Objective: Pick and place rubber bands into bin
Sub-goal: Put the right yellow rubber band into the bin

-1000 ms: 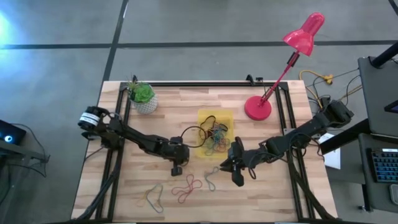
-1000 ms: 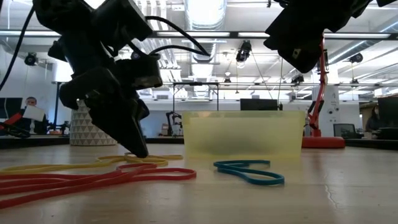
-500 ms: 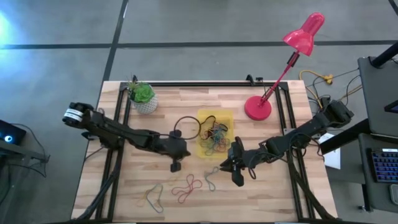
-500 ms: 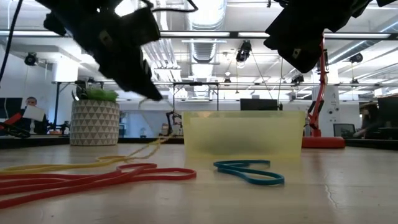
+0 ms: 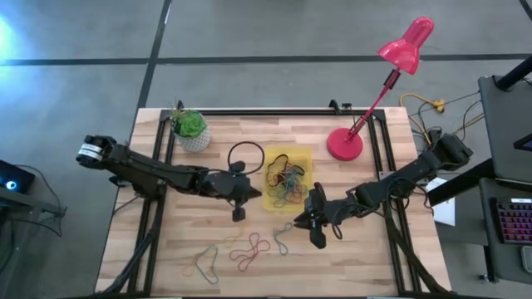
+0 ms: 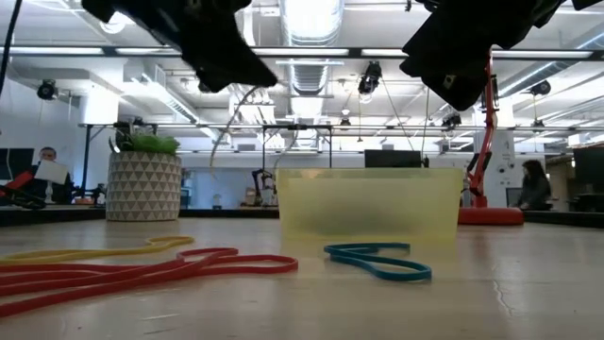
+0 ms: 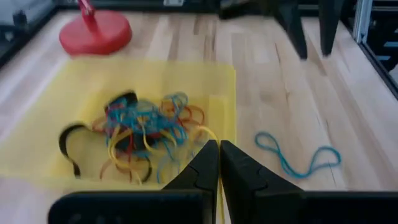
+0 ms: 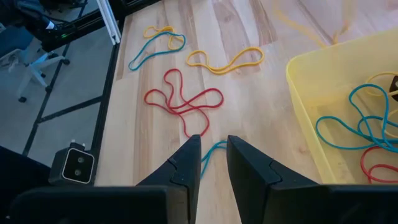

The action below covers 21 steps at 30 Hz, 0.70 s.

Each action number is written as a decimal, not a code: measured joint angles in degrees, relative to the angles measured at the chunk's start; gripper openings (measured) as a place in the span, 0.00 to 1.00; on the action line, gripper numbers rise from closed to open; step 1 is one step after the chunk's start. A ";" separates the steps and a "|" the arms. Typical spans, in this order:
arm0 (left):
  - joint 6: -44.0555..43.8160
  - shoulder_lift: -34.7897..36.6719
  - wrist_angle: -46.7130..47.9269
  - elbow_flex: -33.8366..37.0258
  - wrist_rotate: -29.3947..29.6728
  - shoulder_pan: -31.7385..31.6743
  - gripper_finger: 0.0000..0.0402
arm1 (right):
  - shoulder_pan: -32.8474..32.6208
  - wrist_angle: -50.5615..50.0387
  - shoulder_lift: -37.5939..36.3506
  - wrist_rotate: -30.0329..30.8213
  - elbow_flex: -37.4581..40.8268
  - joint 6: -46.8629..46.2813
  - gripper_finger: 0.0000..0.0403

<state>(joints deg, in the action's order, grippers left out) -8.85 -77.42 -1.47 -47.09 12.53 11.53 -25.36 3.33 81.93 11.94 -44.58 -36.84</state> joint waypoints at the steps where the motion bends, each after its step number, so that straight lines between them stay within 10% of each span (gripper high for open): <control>1: 0.63 -0.39 -0.01 -0.72 0.00 -0.29 0.00 | 0.00 0.00 0.00 0.02 0.00 0.02 0.17; 21: 7.75 -11.94 -2.65 -11.32 -5.29 -12.69 0.00 | 0.00 -0.02 0.00 -0.20 0.00 -1.25 0.17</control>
<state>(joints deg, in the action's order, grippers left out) -1.10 -89.36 -4.13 -58.41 7.24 -1.17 -25.36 3.32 81.93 11.74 -44.58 -38.09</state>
